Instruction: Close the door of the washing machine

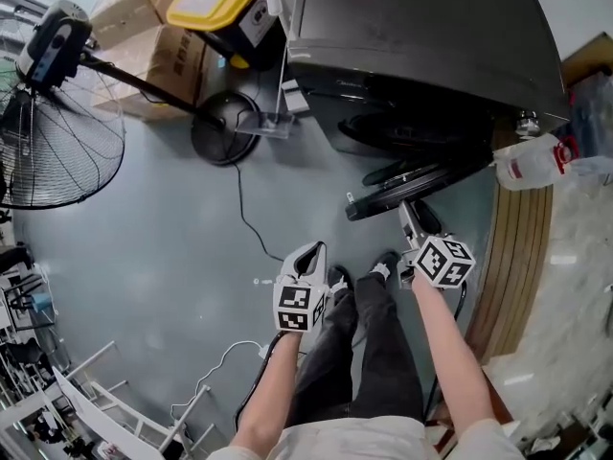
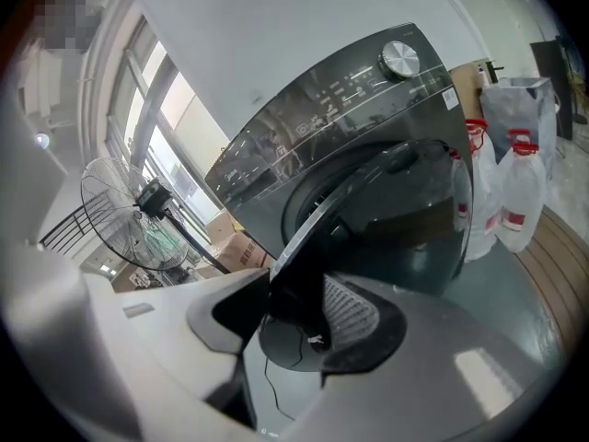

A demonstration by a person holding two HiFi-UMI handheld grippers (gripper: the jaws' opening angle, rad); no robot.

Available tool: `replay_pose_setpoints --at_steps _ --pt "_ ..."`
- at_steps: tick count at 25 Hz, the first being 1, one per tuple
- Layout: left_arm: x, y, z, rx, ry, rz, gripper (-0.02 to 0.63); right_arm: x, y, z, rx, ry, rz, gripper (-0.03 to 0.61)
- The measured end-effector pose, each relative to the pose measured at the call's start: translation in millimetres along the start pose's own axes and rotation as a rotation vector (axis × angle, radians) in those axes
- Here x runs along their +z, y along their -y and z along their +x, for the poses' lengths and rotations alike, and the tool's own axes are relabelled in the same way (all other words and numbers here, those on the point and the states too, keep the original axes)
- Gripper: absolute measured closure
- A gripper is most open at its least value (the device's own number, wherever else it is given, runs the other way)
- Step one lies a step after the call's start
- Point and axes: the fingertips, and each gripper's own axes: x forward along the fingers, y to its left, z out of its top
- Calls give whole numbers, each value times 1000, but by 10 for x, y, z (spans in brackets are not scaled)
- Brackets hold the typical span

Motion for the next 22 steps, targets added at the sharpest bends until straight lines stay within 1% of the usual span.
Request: replay_pose_setpoints --at_steps 2,6,10,12,14,15,17,18,20,22 --pt "-2 -64 -21 17 -2 -4 607 35 -29 70 5 -1 -1 394" --pt "69 -92 -14 35 5 23 607 107 -52 159 11 0 -20 396" --pt "184 -141 10 49 33 0 607 145 -121 283 26 -10 -55 403" --pt "226 -114 33 51 40 1 607 154 -125 332 33 -36 -106 410" --pt "255 -71 61 53 37 34 607 181 -98 362 21 -58 -188 422" --pt "263 -50 78 52 35 51 607 202 -78 374 12 -64 -228 462" --pt "276 -2 121 44 34 62 607 245 -55 405 14 -74 -294 490" --pt "285 22 148 39 35 60 607 265 -53 425 20 -78 -320 491" --pt "302 49 205 34 34 60 607 300 -46 473 31 -82 -353 491" --pt "316 69 256 35 30 61 607 331 -27 517 38 -85 -362 516"
